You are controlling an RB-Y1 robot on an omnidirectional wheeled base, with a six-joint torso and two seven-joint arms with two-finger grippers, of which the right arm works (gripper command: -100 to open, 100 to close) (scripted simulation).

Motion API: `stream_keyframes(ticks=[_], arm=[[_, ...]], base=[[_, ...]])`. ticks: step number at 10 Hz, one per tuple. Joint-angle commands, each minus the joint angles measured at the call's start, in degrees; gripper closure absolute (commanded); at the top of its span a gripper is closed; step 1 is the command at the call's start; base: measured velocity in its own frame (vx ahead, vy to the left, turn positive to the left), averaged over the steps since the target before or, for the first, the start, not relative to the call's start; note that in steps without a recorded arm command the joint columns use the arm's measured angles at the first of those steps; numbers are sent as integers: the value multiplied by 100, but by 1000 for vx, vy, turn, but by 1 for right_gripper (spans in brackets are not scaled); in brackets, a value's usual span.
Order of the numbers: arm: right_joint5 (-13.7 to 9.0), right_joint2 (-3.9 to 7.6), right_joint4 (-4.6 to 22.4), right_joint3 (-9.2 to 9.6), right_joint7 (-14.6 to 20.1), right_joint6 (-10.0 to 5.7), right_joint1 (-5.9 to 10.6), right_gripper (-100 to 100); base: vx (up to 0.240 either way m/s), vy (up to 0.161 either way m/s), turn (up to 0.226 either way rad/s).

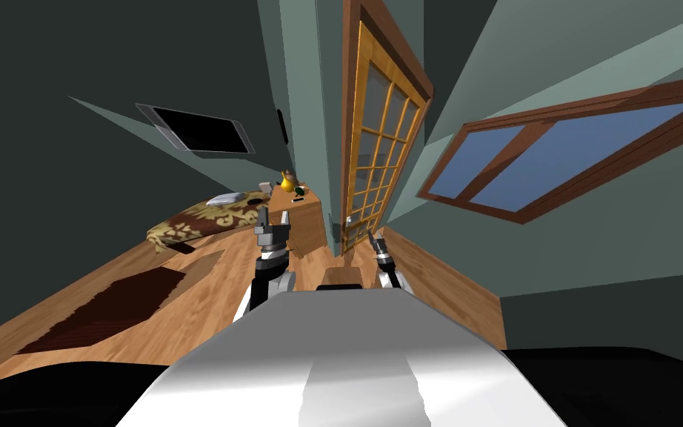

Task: Pull the door open

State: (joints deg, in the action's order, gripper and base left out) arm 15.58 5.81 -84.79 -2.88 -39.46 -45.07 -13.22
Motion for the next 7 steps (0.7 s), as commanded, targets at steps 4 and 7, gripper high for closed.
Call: stream_keyframes(ticks=[4, 7], arm=[[216, 48, 693, -28, -424, -152, 192, -100], [332, 74, 1081, -47, -649, -233, 309, -100]], base=[[71, -34, 87], [69, -35, 88]])
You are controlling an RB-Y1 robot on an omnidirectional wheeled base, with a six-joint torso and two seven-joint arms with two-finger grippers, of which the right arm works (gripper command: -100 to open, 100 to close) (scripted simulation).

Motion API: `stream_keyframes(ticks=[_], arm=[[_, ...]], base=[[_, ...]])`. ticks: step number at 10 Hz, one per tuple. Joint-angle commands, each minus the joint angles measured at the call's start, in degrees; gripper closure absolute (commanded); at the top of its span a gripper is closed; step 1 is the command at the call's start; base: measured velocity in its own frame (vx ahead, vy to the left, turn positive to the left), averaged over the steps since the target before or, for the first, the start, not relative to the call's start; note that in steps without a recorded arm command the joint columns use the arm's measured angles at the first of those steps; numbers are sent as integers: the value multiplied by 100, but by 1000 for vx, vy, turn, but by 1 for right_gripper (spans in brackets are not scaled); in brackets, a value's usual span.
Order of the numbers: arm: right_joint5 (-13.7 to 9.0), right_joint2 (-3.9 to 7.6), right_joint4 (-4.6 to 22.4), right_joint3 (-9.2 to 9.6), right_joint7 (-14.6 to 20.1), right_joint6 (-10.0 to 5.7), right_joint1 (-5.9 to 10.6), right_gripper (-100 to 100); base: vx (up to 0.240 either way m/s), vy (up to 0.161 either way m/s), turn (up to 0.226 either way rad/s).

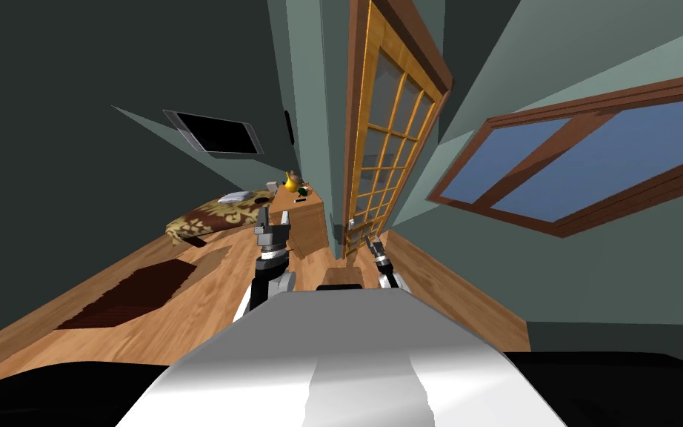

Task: Pull the door open

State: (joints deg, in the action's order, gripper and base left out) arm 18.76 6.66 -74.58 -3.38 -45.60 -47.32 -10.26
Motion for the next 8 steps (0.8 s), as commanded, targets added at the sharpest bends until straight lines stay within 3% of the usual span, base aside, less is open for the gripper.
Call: stream_keyframes(ticks=[1, 8], arm=[[71, 1, 246, -6, -142, -46, 69, -100], [435, 64, 1464, -66, -848, -300, 436, -100]], base=[[51, -14, 68], [83, -49, 102]])
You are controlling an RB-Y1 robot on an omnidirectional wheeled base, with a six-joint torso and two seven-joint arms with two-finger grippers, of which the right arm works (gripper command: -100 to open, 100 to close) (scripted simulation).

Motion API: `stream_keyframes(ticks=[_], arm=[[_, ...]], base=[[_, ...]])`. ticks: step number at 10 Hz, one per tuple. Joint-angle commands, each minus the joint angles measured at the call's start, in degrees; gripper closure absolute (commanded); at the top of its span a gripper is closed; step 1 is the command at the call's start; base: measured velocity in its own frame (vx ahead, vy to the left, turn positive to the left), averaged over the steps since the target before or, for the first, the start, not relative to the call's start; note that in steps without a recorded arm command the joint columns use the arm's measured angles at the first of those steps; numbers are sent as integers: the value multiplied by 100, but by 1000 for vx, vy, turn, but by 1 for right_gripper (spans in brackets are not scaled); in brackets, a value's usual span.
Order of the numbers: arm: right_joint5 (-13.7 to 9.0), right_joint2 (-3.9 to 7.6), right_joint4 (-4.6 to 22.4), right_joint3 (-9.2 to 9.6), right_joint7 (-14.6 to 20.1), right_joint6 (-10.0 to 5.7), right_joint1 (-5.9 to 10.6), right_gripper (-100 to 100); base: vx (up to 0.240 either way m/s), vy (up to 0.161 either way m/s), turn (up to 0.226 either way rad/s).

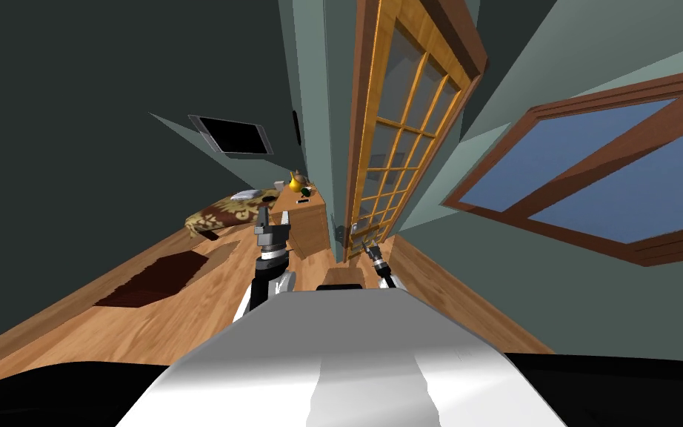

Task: Pull the door open

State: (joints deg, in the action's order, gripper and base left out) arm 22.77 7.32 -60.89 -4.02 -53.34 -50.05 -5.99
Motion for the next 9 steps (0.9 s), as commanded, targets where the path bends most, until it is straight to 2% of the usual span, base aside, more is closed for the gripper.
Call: stream_keyframes(ticks=[1, 5, 9], arm=[[82, 5, 254, -10, -167, -61, 57, -100], [252, 27, 822, -38, -495, -179, 228, -100], [387, 42, 1274, -60, -758, -274, 364, -100]], base=[[80, -37, 100], [76, -47, 83], [62, -44, 65]])
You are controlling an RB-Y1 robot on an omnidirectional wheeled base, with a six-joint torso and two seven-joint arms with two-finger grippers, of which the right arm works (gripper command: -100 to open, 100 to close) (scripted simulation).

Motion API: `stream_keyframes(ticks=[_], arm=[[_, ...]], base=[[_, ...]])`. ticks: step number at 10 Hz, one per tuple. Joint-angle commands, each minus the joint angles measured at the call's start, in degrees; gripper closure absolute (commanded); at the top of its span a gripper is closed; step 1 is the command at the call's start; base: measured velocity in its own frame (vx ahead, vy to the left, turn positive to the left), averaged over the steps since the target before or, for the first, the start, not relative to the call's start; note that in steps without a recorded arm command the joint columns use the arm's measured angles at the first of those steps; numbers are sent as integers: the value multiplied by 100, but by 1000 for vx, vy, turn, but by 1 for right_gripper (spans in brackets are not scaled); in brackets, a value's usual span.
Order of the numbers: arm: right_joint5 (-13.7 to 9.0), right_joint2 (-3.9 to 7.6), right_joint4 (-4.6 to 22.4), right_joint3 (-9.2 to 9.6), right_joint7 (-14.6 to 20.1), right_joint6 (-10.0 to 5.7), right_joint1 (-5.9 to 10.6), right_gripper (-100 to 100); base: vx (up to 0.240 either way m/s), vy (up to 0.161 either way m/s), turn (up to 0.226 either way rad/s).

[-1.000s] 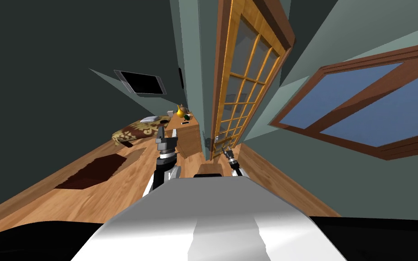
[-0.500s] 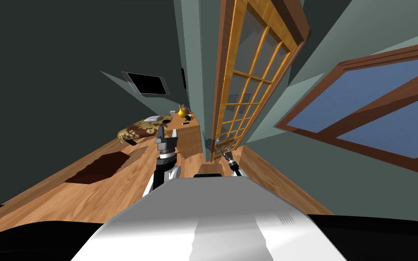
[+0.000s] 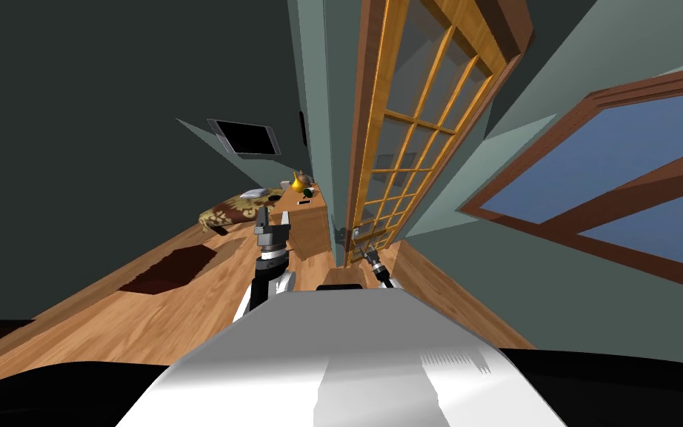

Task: Pull the door open

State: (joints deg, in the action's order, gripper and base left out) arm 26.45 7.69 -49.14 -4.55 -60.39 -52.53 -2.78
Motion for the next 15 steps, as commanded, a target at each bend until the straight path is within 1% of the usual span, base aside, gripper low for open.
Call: stream_keyframes(ticks=[1, 2, 5, 6, 7, 10, 11, 12, 13, 15], arm=[[45, 8, 184, -12, -102, -43, 69, -100], [92, 12, 341, -20, -193, -75, 116, -100], [173, 18, 613, -33, -351, -132, 198, -100], [157, 13, 526, -26, -306, -106, 166, -100], [1, 87, 653, -66, -378, -122, 204, -100], [-379, 252, 936, -154, -522, -152, 301, -100], [-451, 282, 990, -170, -549, -158, 320, -100], [-598, 340, 1099, -200, -605, -171, 363, -100], [-670, 368, 1153, -214, -633, -177, 385, -100], [-933, 456, 1347, -255, -736, -204, 476, -100]], base=[[60, -44, 47], [58, -55, 63], [53, -49, 57], [24, -21, 14], [-33, 35, 128], [-34, 81, 187], [13, 57, 130], [52, 42, 184], [66, 20, 137], [105, -3, 166]])
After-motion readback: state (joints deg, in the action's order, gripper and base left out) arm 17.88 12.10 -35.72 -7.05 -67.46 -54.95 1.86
